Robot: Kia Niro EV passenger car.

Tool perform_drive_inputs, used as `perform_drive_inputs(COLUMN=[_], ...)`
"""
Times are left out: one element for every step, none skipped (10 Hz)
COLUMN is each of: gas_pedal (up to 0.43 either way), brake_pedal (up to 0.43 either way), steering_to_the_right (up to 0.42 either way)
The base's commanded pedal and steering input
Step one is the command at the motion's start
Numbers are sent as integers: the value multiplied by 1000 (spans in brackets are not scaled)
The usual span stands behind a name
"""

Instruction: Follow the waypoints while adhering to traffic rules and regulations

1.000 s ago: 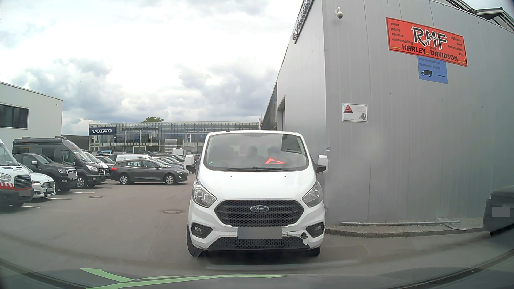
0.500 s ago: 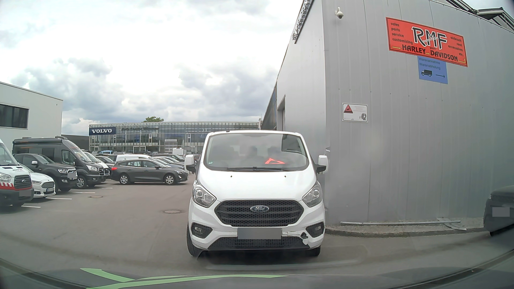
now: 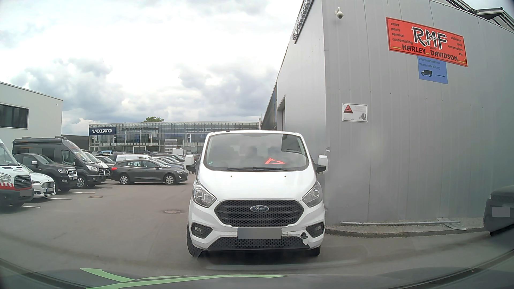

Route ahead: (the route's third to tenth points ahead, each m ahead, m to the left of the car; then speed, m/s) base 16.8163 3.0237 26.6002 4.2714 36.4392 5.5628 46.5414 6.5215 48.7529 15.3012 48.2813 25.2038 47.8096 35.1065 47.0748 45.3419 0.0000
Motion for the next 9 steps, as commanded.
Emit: perform_drive_inputs(gas_pedal=[0,0,0,0,0,0,0,0,0], brake_pedal=[470,470,470,470,470,476,470,470,470], steering_to_the_right=[-463,-462,-463,-462,-462,-462,-463,-462,-462])
